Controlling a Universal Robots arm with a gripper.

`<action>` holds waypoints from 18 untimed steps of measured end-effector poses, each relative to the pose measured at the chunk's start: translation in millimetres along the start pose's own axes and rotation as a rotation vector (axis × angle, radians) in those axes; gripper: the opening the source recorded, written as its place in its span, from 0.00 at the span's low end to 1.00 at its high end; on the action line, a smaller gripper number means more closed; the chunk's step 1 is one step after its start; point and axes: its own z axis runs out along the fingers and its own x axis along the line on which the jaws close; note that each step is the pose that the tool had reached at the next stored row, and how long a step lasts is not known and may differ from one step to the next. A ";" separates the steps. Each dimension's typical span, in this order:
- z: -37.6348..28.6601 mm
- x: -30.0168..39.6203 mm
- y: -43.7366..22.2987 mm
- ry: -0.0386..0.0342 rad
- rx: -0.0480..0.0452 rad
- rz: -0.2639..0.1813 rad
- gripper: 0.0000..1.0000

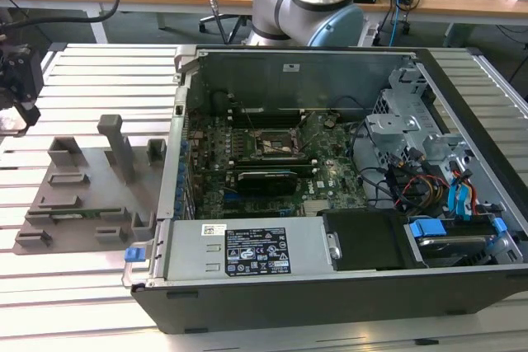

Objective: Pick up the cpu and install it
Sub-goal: 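Pick up the cpu and move it towards the insertion slot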

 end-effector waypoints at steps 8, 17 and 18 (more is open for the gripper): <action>-18.2 -0.5 -0.7 0.0000 0.0000 0.000 0.55; -33.5 -0.9 -1.2 -0.0001 -0.0001 0.000 0.55; -33.5 -0.9 -1.2 0.0000 0.0000 0.000 0.55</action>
